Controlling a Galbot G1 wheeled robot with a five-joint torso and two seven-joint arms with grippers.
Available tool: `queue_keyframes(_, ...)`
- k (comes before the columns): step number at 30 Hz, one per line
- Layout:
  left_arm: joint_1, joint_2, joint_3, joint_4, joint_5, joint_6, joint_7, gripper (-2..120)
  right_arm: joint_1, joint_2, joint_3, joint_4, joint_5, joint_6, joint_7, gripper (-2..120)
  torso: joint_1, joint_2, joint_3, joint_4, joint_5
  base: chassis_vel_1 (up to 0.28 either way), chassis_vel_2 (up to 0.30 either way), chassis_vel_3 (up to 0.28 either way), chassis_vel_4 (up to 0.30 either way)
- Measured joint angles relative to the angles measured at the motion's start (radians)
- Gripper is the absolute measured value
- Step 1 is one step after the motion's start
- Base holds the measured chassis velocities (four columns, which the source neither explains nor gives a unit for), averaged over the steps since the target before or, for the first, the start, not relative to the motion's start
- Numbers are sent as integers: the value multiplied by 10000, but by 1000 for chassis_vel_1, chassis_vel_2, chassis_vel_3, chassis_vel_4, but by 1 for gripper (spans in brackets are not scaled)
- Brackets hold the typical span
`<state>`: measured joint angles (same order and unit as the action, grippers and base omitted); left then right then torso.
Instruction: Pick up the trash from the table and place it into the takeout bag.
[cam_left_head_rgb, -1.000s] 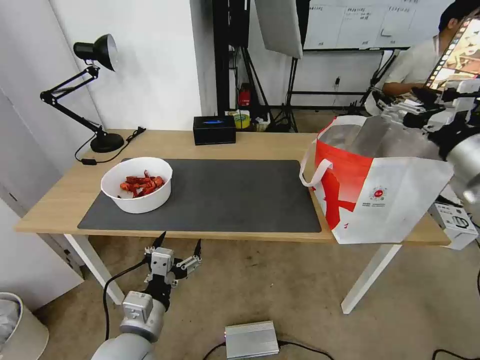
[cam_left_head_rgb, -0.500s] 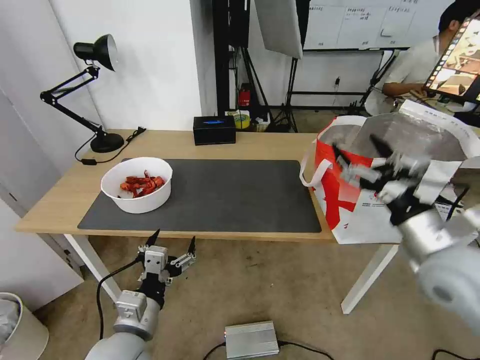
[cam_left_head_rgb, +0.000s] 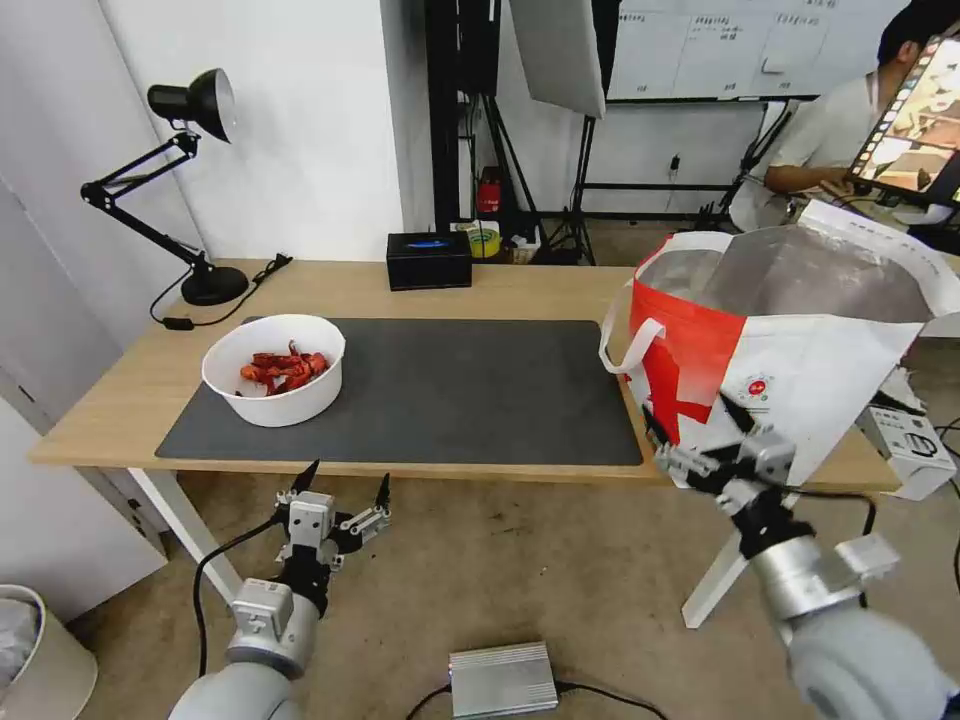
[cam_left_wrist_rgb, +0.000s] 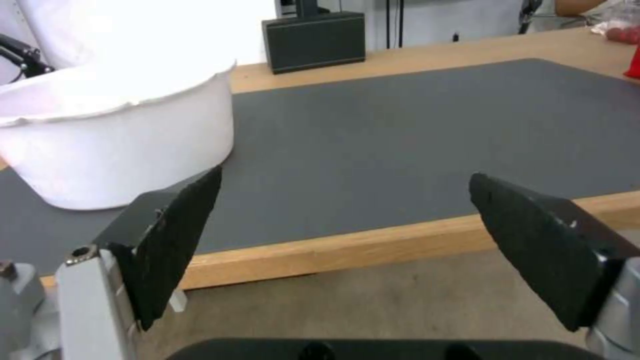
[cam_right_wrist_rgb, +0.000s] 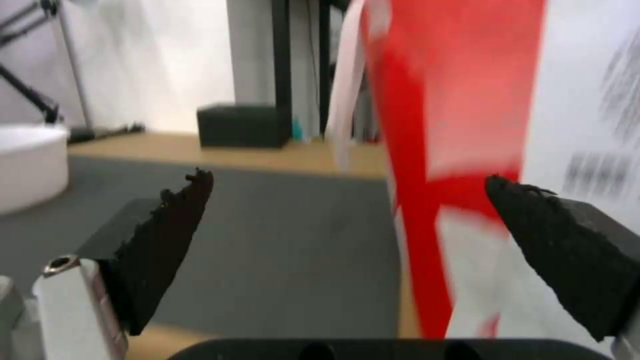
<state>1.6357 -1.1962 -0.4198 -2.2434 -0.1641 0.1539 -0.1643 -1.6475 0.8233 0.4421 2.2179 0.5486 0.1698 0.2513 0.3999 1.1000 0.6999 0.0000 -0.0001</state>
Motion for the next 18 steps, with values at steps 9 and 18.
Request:
queue_keyframes(9,-94,88,-108,138,-116,1,2,100,-252,433,-752,-362,-506,108,75,100,0,0,0,0,-1,0,0,0,0)
queue_keyframes(18,-189,114,-152,188,-212,1,7,100,-349,609,-1239,-599,-612,85,275,100,0,0,1,0,1,0,0,0,0)
